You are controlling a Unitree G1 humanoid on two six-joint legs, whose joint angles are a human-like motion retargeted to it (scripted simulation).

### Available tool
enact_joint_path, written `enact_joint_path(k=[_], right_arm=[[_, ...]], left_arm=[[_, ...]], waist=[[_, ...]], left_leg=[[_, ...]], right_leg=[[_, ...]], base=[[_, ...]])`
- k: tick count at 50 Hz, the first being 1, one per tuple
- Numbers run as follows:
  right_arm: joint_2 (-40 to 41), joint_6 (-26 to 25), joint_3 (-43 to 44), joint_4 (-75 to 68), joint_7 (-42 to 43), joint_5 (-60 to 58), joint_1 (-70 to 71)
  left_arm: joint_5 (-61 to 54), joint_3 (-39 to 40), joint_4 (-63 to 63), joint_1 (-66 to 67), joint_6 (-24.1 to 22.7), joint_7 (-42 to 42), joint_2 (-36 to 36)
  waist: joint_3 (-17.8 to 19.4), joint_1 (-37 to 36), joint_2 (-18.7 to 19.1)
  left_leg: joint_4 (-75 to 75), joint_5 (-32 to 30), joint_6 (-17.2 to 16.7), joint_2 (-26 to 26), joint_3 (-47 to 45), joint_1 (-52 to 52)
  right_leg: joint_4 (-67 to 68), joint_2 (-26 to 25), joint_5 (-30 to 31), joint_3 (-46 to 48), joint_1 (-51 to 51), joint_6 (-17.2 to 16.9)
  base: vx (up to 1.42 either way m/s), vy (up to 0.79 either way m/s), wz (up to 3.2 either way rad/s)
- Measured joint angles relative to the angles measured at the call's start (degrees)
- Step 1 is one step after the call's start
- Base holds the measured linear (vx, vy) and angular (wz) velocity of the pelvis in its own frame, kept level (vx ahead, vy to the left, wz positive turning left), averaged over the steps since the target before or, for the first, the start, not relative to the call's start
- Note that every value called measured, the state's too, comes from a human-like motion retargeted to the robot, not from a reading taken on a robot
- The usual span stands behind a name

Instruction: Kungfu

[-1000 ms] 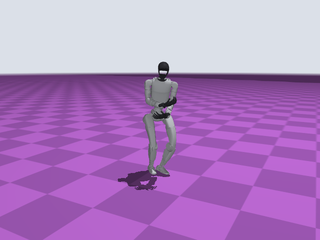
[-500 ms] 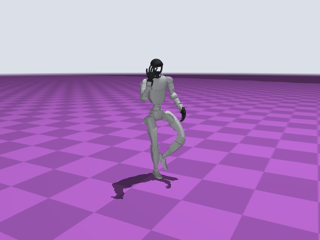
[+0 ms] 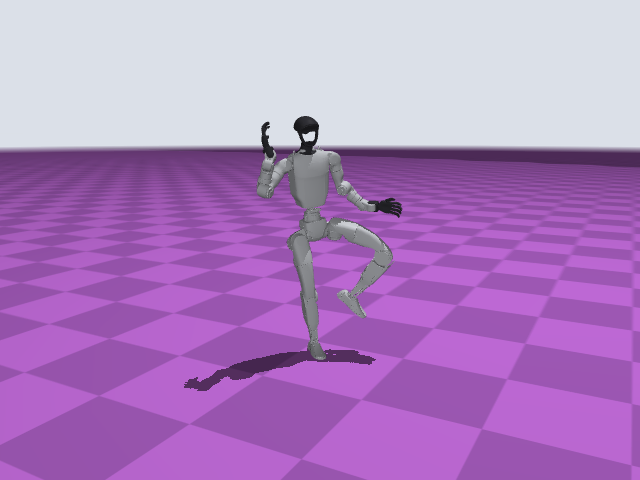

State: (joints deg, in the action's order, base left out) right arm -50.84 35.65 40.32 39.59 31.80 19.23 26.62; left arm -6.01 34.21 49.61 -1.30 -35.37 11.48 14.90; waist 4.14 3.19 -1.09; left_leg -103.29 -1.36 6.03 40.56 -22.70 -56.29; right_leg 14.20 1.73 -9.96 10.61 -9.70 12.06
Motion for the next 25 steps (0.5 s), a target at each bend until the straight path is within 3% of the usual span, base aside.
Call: enact_joint_path(k=[2,4,8,12,19,25], right_arm=[[-0.5,-0.4,0.8,0.1,-0.5,0.2,-0.4],[-0.5,-0.3,0.3,0.2,-0.5,0.9,-0.5],[0.8,-0.4,-1.8,0.6,-1.7,1.2,0.0],[1.1,-1.6,-4.8,-0.7,-3.4,-0.4,1.2],[2.3,-4.1,-14.0,-6.7,-12.1,4.2,4.0],[10.0,-6.2,-29.9,-22.8,-24.3,11.7,11.4]], left_arm=[[3.2,-3.7,1.0,-0.8,-1.2,6.5,-1.8],[4.9,-5.6,1.9,-1.2,-0.6,8.2,-3.3],[3.4,-6.5,2.1,-1.6,1.5,5.3,-4.6],[2.1,-6.9,-1.0,-1.2,2.4,4.7,-4.7],[-0.2,-5.7,-10.7,1.7,3.0,7.8,-5.3],[-2.4,-0.3,-20.5,1.7,2.4,12.3,-2.7]], waist=[[-1.6,1.0,0.9],[-3.4,3.2,1.7],[-5.3,5.8,1.5],[-4.9,3.6,0.9],[-3.6,-0.4,4.1],[-4.8,-3.7,3.6]], left_leg=[[-7.2,-2.9,-7.4,-8.4,-1.9,0.4],[-12.2,-3.9,-12.8,-15.4,-5.0,0.9],[-15.4,-7.6,-16.5,-22.5,-8.2,2.7],[-10.0,-8.1,-15.0,-19.2,-6.4,5.9],[10.1,-5.1,-4.9,-2.6,-4.8,8.5],[38.5,-11.8,-5.4,-6.0,-5.6,7.3]], right_leg=[[-1.6,0.1,0.7,0.9,-1.4,0.6],[-3.0,0.6,1.4,2.7,-2.6,1.0],[-4.2,2.3,2.1,4.9,-4.0,0.9],[-5.1,2.5,2.0,7.2,-3.4,0.8],[-6.3,-0.4,0.3,11.7,0.5,-0.9],[-6.5,2.2,-1.0,14.5,4.1,-4.5]], base=[[-0.02,0.03,0.73],[0.12,0.13,1.07],[0.07,0.14,0.73],[0.08,0.12,0.27],[0.19,0.27,0.58],[0.21,0.34,1.07]])
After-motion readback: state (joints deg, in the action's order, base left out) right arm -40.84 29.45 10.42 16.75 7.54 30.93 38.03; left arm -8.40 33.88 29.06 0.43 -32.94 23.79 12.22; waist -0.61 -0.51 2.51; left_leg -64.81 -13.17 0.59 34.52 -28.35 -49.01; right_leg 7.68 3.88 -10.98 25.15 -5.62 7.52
